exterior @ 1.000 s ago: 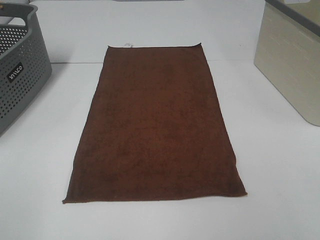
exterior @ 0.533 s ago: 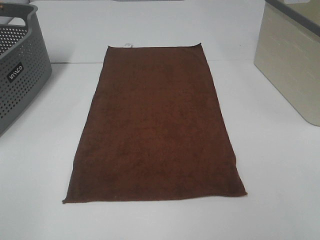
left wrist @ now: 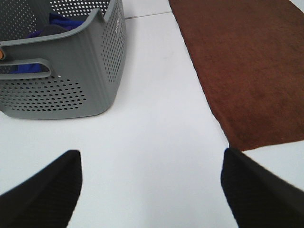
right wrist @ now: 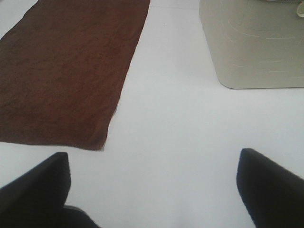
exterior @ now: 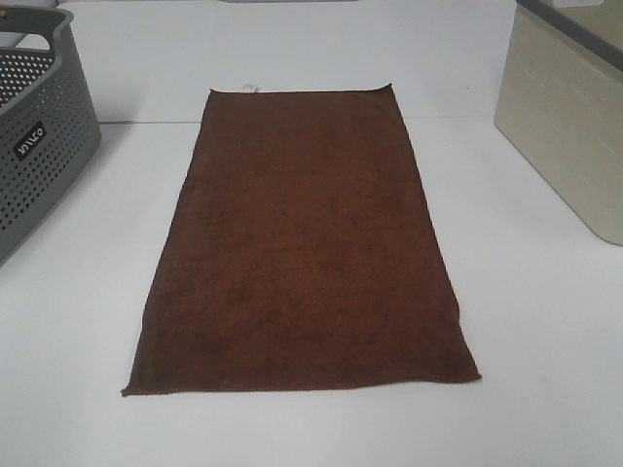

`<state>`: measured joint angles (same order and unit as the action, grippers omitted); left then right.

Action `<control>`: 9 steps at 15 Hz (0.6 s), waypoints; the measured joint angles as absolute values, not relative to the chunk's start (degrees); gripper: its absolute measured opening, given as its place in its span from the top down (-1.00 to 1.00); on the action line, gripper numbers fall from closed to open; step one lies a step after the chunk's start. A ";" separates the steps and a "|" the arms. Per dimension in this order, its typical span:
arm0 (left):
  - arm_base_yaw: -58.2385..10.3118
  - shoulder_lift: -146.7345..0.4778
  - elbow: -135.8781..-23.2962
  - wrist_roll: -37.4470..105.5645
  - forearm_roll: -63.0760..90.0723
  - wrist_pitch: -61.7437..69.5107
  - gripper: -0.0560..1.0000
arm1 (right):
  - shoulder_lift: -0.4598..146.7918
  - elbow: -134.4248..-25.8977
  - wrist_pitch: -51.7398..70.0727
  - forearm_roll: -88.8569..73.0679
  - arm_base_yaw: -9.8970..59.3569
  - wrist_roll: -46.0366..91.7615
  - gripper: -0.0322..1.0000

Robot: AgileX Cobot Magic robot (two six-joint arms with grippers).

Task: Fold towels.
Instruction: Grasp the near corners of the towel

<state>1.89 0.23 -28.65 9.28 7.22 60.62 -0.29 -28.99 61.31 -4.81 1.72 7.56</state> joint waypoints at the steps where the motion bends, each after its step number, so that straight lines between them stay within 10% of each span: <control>1: 1.89 0.23 -28.65 9.28 7.22 60.62 -0.55 | -0.29 -28.99 61.31 -4.81 1.72 7.56 -0.79; 9: 1.89 0.23 -28.65 9.28 7.22 60.62 -0.55 | -0.29 -28.99 61.31 -4.81 1.72 7.56 -0.79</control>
<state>1.89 0.23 -28.65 9.28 7.22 60.62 -0.29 -28.99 61.31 -4.81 1.72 7.56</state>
